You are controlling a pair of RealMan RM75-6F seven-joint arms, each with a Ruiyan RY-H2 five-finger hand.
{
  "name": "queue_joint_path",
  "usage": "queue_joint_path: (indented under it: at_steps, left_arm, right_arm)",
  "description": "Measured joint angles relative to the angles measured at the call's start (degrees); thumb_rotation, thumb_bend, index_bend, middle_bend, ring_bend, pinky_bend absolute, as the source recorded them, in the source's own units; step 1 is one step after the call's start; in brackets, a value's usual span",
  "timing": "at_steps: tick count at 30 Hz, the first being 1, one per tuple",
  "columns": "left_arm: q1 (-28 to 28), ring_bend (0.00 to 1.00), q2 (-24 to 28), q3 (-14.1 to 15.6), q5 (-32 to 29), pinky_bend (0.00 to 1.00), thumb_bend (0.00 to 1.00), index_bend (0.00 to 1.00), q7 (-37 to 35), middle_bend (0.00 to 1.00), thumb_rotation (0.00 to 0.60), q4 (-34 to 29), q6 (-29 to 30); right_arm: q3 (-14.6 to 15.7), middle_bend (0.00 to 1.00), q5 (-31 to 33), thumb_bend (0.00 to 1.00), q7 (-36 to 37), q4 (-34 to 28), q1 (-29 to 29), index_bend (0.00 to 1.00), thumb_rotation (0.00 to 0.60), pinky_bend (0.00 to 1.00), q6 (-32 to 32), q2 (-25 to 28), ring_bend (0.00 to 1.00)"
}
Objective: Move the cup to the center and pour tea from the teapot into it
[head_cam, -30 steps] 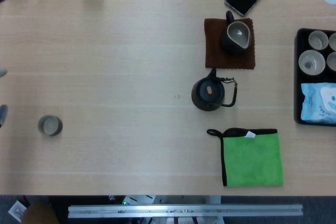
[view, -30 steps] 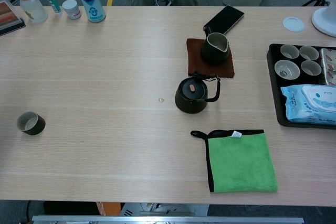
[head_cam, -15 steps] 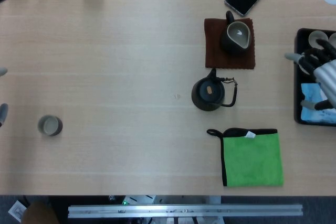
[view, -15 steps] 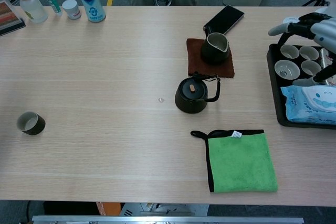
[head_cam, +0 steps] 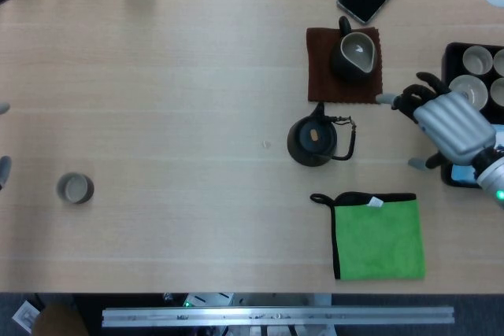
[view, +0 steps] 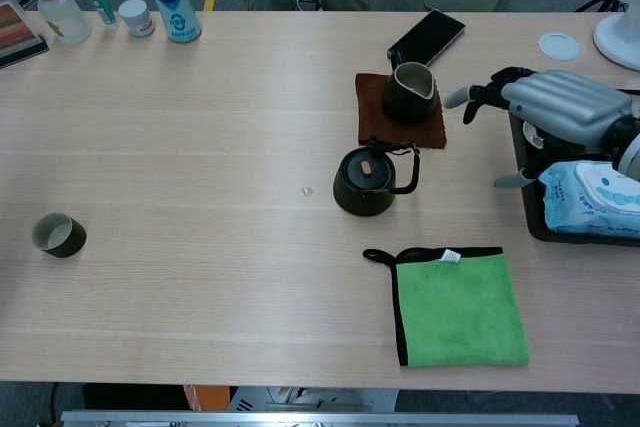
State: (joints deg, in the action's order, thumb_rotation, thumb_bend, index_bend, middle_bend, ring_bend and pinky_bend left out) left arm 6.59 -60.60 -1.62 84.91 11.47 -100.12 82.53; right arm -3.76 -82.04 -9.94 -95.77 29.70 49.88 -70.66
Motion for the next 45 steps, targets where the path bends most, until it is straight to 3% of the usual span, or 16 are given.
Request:
queue_joint_path:
  at_steps: [20,45]
  left_arm:
    - [-0.4,0.11,-0.4,0.3,-0.1,0.03,0.34,0.21,-1.4,0.19,0.6,1.4,0.2]
    - [-0.5,0.11,-0.8,0.2,-1.0,0.03,0.34,0.21,-0.9,0.19,0.6,1.7,0.0]
  right_arm:
    - [0.6,0.33,6.0,0.0,-2.4,3.7,4.7,0.18,0.6,0.08,-4.5,-6.9,0.2]
    - [-0.2,0.33,6.7,0.0,-1.6,7.3,8.4,0.18,0.6,0.08,-4.5,-12.7,0.2]
